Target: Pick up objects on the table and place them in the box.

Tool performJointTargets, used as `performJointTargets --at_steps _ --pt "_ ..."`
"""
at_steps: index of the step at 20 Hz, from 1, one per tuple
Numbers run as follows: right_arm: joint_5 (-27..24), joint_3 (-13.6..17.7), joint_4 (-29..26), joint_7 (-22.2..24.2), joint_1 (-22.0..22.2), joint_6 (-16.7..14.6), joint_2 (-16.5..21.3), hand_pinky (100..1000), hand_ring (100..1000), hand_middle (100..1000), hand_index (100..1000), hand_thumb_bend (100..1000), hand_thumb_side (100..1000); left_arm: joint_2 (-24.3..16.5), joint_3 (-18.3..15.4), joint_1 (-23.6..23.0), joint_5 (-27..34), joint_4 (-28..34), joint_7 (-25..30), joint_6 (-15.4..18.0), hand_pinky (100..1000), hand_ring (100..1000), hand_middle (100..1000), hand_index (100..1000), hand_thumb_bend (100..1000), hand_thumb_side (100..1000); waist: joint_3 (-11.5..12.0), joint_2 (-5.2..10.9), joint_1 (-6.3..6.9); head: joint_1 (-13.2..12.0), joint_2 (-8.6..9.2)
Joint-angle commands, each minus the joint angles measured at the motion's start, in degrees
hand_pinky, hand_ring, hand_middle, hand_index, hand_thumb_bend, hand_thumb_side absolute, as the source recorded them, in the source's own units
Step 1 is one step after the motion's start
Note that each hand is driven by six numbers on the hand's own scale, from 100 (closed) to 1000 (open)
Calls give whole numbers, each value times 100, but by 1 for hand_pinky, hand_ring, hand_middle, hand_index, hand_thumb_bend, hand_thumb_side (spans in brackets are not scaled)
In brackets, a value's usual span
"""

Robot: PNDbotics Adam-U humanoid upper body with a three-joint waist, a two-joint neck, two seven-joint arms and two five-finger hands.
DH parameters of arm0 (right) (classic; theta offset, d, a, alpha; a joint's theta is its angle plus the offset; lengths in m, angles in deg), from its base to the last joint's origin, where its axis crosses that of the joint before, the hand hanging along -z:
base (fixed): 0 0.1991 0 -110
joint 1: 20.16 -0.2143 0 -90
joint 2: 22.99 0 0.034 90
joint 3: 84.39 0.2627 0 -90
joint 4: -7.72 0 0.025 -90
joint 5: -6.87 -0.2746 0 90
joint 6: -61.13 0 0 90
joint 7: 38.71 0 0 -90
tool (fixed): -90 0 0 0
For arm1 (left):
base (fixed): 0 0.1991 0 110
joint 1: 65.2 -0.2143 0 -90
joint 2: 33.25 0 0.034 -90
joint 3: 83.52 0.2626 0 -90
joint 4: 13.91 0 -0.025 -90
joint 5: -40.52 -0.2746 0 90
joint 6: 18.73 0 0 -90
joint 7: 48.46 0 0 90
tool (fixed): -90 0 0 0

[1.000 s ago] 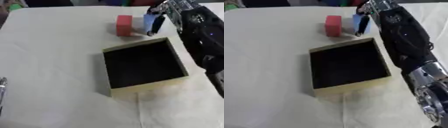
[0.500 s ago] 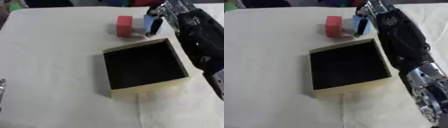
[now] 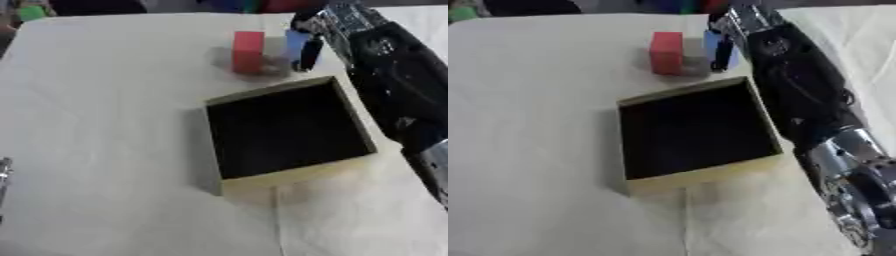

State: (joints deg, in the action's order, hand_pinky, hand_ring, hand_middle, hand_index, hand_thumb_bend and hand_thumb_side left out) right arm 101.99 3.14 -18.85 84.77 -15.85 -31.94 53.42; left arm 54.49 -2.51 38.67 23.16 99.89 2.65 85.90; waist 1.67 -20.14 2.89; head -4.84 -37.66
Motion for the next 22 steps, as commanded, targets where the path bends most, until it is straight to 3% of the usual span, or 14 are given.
performJointTargets --at_steps 1,7,14,22 --pt "4 24 -74 -79 -128 9 43 764 759 630 831 100 310 -116 -11 36 5 79 13 7 759 705 732 941 100 888 6 115 14 6 62" --pt "-278 31 -354 -234 -129 33 56 744 727 547 772 100 323 -127 -21 25 -6 79 17 -1 759 705 732 941 100 887 -32 159 2 -1 -3" --pt "-743 -90 -1006 -132 -35 -198 230 727 698 540 770 100 351 -148 -40 -7 -22 79 7 -6 759 706 732 940 100 882 -78 225 -15 -32 -85" --pt "-1452 -789 -2130 20 369 -881 649 721 694 541 766 100 364 -191 -57 -63 -53 79 -10 -19 760 708 732 940 101 879 -212 346 -34 -144 -225"
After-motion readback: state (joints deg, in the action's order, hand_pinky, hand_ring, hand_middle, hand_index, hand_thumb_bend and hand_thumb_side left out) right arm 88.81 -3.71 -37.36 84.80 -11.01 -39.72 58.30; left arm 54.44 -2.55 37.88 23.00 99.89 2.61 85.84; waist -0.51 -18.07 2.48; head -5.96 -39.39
